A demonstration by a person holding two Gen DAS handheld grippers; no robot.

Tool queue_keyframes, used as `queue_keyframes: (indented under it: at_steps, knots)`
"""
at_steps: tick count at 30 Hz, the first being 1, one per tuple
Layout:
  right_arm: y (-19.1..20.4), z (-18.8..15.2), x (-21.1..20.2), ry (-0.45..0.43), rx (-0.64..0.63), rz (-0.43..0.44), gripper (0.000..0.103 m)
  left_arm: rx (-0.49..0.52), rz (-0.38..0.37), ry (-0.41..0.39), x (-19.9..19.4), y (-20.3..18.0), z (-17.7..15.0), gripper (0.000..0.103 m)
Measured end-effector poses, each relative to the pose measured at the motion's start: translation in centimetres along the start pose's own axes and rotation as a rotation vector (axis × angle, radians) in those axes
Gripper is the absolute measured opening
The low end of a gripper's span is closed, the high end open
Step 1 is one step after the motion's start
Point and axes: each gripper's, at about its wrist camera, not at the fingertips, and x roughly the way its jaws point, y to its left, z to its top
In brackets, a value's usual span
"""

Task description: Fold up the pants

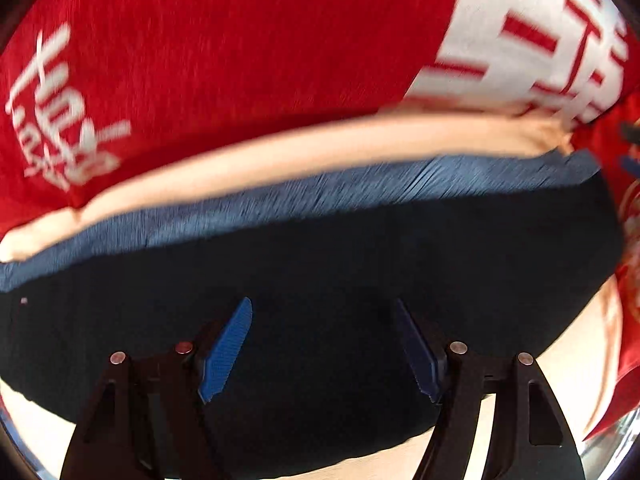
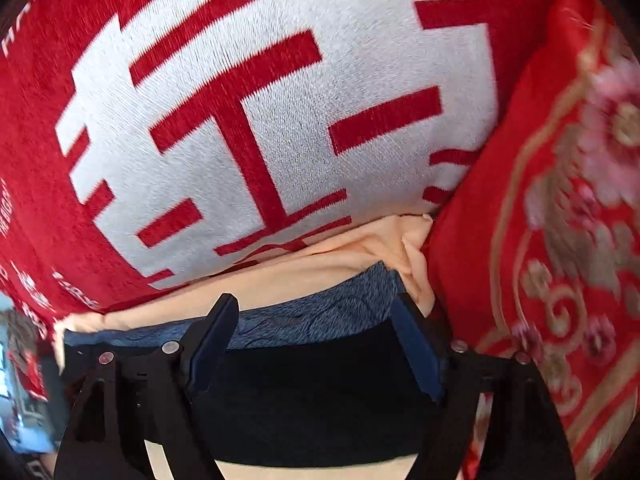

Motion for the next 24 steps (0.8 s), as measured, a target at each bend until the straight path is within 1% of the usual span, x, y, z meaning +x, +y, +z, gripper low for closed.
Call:
queue_keyframes:
  at_steps: [1,2,4,7,9,10,11,12,14,15,18,19,20,22,23,24]
  knots:
    - [-0.3,-0.9,-0.7,-0.001,0.034,0.002,0.082,-0.009,-0.002,0.012,0.4,0.3,-0.2,0.073]
    - [-0.7,-1.9,-1.2,0.005,0.062,0.000,0.082,-0.013,-0.007,0.002,0.5,0.5,-0.4,0.073]
    - [-1.7,-4.7,-1.5,0.047,0.121,-0.025,0.081,0.000,0.004,-0.007,0.4,0.3,-0.4,0.074]
    - [-2.9,-8.4,-1.0,0.117,0.192,-0.076,0.072,-0.002,0.006,-0.011,0.7,0.1,-0.3,0.074]
    - [-4.1,-9.9,0.0,0.157,0.252,-0.106,0.057,0.003,0.004,-0.015,0.7,-0.1,-0.3,0.074]
    - [-4.8,-10.1,0.5,0.157,0.290,-0.102,0.054,0.006,0.003,-0.019,0.8,-0.1,-0.4,0.074]
    - [-5.6,-10.1,0.9,0.135,0.335,-0.093,0.049,0.009,0.002,-0.022,0.7,0.0,-0.4,0.074]
    - [-6.1,-9.9,1.2,0.118,0.357,-0.090,0.038,0.012,0.002,-0.025,0.8,0.0,-0.5,0.074]
    - [-6.2,-9.0,1.8,0.100,0.359,-0.081,0.012,0.015,0.003,-0.027,0.9,-0.1,-0.6,0.074]
    - [-5.7,-8.6,1.5,0.087,0.341,-0.075,0.010,0.013,0.003,-0.025,1.3,-0.3,-0.9,0.074]
    - [-3.0,-6.9,-0.7,-0.009,0.190,-0.070,0.010,0.003,0.000,-0.018,1.0,-0.2,-0.9,0.074]
    - [-2.7,-6.7,-1.0,-0.015,0.167,-0.075,0.010,0.004,0.001,-0.015,1.1,-0.2,-0.7,0.074]
    - [-3.0,-6.6,-0.7,0.003,0.170,-0.086,0.010,0.006,0.004,-0.014,1.0,-0.3,-0.4,0.074]
    - [-4.2,-7.4,1.0,0.080,0.221,-0.122,0.012,0.010,0.013,-0.009,1.0,-0.5,0.0,0.074]
    - [-4.8,-8.0,2.1,0.127,0.238,-0.124,0.021,0.008,0.015,-0.003,1.0,-0.6,0.4,0.074]
    - [-5.3,-8.4,2.7,0.155,0.249,-0.140,0.037,0.005,0.017,0.006,0.9,-0.6,0.6,0.074]
